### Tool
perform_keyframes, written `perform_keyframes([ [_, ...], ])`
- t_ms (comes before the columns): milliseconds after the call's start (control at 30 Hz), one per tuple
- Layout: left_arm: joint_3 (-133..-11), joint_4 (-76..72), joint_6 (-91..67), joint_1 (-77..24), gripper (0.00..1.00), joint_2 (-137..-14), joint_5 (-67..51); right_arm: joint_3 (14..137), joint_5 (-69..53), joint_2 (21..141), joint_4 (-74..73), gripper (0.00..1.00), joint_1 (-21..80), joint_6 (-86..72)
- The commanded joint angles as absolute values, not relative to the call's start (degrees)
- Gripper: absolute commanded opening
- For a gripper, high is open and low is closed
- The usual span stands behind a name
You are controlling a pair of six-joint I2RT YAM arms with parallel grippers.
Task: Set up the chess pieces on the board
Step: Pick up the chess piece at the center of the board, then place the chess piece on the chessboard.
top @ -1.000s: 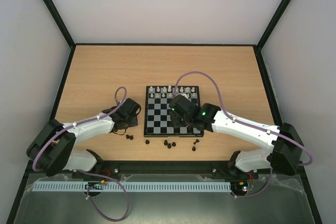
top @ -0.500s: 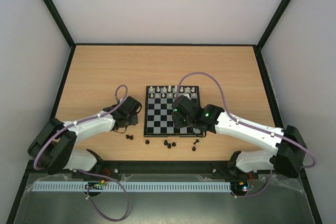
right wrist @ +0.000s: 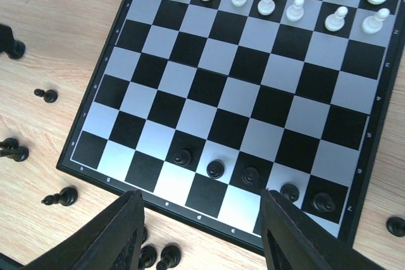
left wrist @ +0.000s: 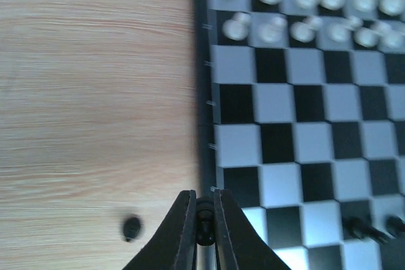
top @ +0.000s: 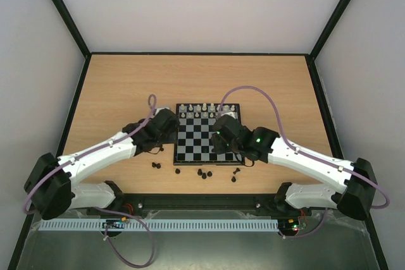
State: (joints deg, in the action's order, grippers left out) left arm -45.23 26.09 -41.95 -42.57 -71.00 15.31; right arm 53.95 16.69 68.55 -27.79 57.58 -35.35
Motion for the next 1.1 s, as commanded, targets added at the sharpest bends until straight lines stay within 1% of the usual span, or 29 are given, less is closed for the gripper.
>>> perform_keyframes([
  [0, -48.5, 28.9, -42.2, -49.0, 0.02, -74.6, 13.8, 55.1, 19.5, 65.9, -33.0, 0.51, 57.0, -35.7],
  [133, -49.6, 27.7, -43.1, -52.9, 0.02, -80.1, 13.5, 54.5, 19.9, 64.2, -33.7, 0.51, 56.8, -36.0],
  [333, -49.4, 24.3, -43.1, -53.5, 0.02, -86.1, 12.5, 54.3, 19.8, 63.4, -34.1, 0.51, 56.3, -35.9],
  [800, -49.3, 24.5, -43.3, -53.4, 0.05, -88.7, 14.3, 54.0, 19.3, 63.6, -33.5, 0.51, 56.1, -35.3],
  [867, -49.2, 24.6, -43.3, -53.5, 0.08, -88.9, 14.5, 53.7, 19.1, 63.6, -33.4, 0.51, 56.0, -35.2],
  [1067, -49.4, 24.0, -43.4, -53.5, 0.25, -89.1, 14.6, 53.1, 18.8, 63.5, -32.9, 0.51, 55.9, -35.3],
])
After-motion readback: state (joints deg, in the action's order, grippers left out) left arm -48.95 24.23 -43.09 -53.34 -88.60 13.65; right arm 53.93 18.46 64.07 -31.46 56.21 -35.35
